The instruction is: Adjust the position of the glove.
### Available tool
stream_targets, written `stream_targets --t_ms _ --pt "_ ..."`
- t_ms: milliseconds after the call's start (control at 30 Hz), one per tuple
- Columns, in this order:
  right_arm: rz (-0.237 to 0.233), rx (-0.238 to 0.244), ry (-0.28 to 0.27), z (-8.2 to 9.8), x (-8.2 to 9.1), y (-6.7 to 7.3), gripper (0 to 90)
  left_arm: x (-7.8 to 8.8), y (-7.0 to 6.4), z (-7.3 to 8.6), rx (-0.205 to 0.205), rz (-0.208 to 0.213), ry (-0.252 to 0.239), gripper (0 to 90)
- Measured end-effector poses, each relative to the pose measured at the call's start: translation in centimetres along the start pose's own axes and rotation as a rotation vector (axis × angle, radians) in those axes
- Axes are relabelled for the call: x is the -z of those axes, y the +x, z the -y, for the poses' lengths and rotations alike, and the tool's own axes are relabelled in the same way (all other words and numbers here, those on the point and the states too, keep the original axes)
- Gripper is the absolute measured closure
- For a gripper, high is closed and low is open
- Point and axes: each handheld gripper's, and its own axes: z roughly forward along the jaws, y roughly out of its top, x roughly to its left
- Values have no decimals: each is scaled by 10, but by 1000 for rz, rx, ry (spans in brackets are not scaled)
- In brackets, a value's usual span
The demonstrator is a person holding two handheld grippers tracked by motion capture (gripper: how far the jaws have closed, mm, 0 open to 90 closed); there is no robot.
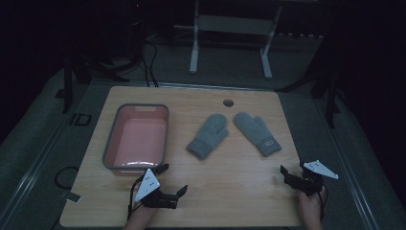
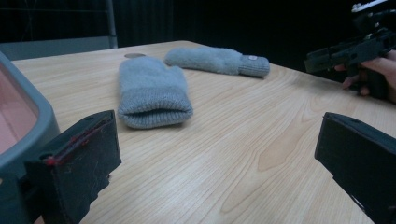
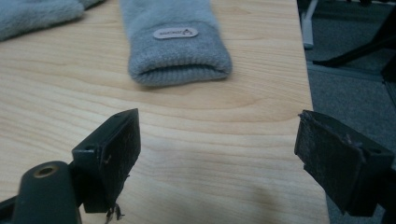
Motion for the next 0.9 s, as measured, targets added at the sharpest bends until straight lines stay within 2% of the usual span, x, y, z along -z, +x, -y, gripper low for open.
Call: stream_targets --t_ms 100,233,333,400,467,533,667,733,767,867,900 --pt "-22 -9 -8 0 0 -1 144 -1 -2 0 -22 -2 11 4" --pt "-21 -2 9 0 0 1 143 -1 -2 0 -24 -4 10 4" --pt "-20 -16 31 0 -1 1 145 0 -1 0 -13 -4 6 4" --pt "16 -16 28 0 0 2 174 0 -1 -1 -9 -5 8 4" --pt "11 -21 47 -2 0 2 174 1 -2 -1 -15 -5 9 4" --pt "16 23 64 -9 1 4 174 3 -3 -2 -14 -5 10 4" --pt "13 42 99 -20 -1 5 149 4 -3 -2 -1 -1 5 4" --pt "19 52 99 -23 -1 5 144 5 -4 -3 -9 -2 3 4" --pt "-1 75 96 -28 -3 5 137 5 -4 -3 -10 0 5 4" --pt "-8 94 74 -33 -4 6 139 5 -4 -3 -8 1 11 4" --pt "-22 96 90 -36 -5 7 144 5 -4 -3 -5 3 13 4"
